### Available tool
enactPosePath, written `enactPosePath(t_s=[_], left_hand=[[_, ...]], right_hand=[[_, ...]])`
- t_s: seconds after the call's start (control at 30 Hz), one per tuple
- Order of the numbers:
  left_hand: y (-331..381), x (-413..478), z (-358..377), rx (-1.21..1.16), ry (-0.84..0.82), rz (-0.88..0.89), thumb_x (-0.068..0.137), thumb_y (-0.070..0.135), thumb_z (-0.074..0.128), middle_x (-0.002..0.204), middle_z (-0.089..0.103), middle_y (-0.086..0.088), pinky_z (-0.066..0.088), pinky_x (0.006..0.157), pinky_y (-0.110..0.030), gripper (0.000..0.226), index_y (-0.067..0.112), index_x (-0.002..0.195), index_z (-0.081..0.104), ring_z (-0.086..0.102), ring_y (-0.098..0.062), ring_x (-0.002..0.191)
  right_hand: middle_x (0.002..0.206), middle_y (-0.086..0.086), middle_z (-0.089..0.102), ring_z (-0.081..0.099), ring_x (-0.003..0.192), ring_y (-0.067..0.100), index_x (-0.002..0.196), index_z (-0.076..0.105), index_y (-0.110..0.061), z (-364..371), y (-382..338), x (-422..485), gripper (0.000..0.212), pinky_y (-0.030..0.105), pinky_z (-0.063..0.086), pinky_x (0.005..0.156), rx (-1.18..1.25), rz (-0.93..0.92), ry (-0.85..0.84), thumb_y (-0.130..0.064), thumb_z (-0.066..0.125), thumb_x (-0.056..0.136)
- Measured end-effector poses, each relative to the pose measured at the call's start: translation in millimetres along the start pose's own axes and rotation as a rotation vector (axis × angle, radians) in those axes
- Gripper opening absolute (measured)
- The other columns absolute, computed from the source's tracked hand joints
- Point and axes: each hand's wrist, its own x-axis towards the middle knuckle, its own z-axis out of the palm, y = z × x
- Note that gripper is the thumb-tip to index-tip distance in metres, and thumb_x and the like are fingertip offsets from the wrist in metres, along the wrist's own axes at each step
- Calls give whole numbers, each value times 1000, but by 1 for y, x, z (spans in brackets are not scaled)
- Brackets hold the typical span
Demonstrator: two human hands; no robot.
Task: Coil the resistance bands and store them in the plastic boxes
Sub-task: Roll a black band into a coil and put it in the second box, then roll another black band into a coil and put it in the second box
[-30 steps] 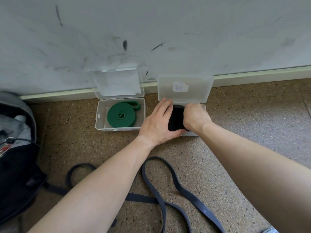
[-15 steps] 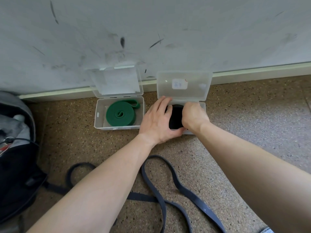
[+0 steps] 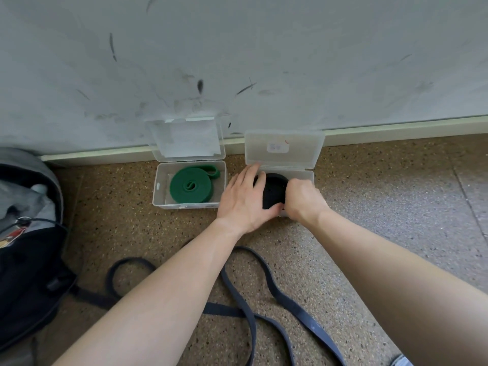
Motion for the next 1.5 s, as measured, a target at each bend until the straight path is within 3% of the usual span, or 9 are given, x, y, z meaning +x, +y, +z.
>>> enactPosePath(t_s=[0.2,0.37,0.7,0.9,1.03,1.17,1.27,1.4,1.5], left_hand=[[2,-25,-20,-129,31,-107,100,34,47,159,29,-3,44,105,-41,51,16,147,42,41,-25,139],[6,-69,-34,-225,-15,-296,100,27,47,133,50,1,52,92,-38,32,21,130,59,55,-20,117],[0,-156,-2,-324,-503,-548,96,34,50,137,49,-1,52,90,-41,41,38,137,46,58,-28,112],[3,-165,13,-396,-444,-651,95,34,58,134,43,-5,46,90,-36,36,32,131,57,56,-30,115],[7,-161,16,-550,-327,-797,89,35,65,124,59,-2,48,96,-35,28,24,115,67,60,-25,112],[10,-152,8,-927,-131,-1076,80,54,66,130,50,-6,58,87,-42,64,17,128,45,61,-30,106],[11,-147,-13,-1319,-44,-1183,78,68,67,140,39,-8,63,72,-42,86,41,145,21,64,-33,105],[9,-143,-40,-1099,-134,-975,73,88,49,144,49,-4,58,75,-38,92,34,147,36,64,-29,108],[13,-142,-65,-1106,-102,-892,72,87,51,129,58,-1,59,74,-37,95,23,142,48,67,-24,102]], right_hand=[[106,18,67,68,96,39,111,64,-2,-15,-7,-23,24,40,53,72,-120,-57,55,2,51,91],[87,17,62,60,74,36,78,57,-6,-19,-4,-52,14,37,52,62,48,-4,120,4,49,86],[130,12,64,59,121,32,129,64,-14,68,19,-101,36,40,50,102,211,78,-275,-17,52,95],[128,11,65,59,121,30,132,59,-14,111,16,-103,46,33,47,96,228,41,-324,-36,66,92],[121,7,68,61,117,29,124,61,-18,116,11,-102,35,32,48,94,250,-59,-228,-18,68,89],[105,0,67,64,100,24,105,58,-26,102,-4,-104,26,34,51,83,372,-160,-8,-15,65,83],[101,-3,66,61,91,19,101,54,-23,84,-17,-108,24,34,49,79,461,-185,143,-17,67,82],[90,-6,66,62,84,16,92,52,-22,57,-28,-114,21,32,49,73,626,-194,177,-15,69,81],[83,-6,63,60,77,12,92,55,-18,36,-35,-122,22,25,48,68,682,-260,180,-8,70,79]])
